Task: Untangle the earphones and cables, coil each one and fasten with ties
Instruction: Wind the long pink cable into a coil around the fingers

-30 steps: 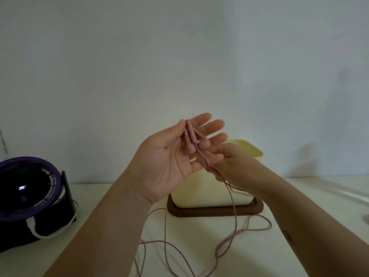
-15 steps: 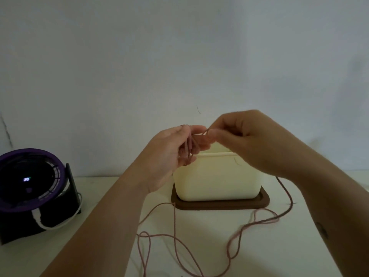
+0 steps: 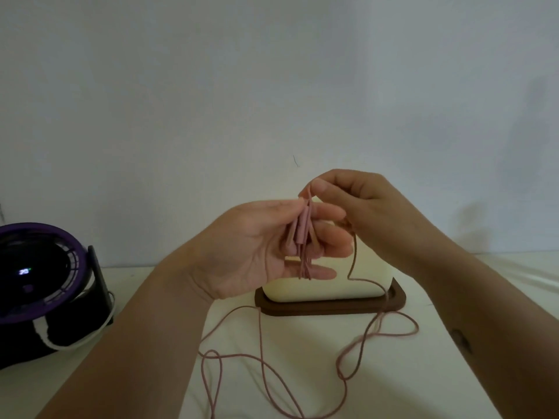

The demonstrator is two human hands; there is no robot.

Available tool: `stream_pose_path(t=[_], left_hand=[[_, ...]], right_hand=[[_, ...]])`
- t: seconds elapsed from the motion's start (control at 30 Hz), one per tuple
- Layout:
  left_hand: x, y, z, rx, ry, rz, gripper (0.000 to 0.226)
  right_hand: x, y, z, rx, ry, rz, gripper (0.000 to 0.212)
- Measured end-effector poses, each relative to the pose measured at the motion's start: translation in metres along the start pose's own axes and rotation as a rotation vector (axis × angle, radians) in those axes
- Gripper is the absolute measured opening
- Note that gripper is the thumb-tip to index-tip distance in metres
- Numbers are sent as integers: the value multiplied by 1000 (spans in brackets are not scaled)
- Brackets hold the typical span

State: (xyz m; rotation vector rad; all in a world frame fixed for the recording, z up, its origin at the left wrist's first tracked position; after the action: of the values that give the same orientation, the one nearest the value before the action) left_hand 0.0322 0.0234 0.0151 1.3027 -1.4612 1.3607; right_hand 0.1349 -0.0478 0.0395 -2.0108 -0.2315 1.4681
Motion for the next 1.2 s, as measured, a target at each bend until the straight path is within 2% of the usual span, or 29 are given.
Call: stream_pose_path(t=[0.1, 0.23, 0.37, 0.47, 0.53, 0.6, 0.73, 0.83, 1.0, 1.2], left_hand=[[6, 1, 1, -130, 251, 100, 35], [7, -6, -5, 148, 345, 114, 39], [4, -9, -11, 328, 373, 124, 35], [2, -10, -14, 415, 346, 121, 37], [1, -10, -15, 468, 225, 103, 38], [0, -9, -18, 527, -6, 71, 37], [-4, -7, -16, 531, -417, -2, 35], [-5, -7, -14, 504, -640, -26, 36], [-4, -3, -8, 392, -704, -67, 39], [-13, 0, -7, 223, -675, -196, 36]], right_hand=[[13, 4, 10, -120, -118, 118, 36], [32, 7, 16, -107, -113, 254, 46], [35, 12, 23, -232, 79, 340, 51], [29, 13, 26, -263, 264, 350, 33], [23, 13, 23, -290, 415, 349, 23], [16, 13, 19, -302, 513, 332, 21], [-4, 11, 13, -206, 597, 210, 19], [-13, 9, 6, -109, 612, 147, 17], [-20, 7, -3, -16, 455, 68, 13], [-3, 3, -8, 16, 229, 85, 11]])
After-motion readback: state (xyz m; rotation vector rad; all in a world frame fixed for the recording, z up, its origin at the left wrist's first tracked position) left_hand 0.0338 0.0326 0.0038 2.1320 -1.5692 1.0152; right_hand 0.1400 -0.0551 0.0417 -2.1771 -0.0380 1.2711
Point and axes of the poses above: each hand's wrist, its own y-axis away from the middle knuckle, its own z-axis out of the palm, x = y × z, the point moved 5 cm from there along -y, towards the middle knuckle, and after that the axes turned 15 degrees about -y, right-handed, at the moved point
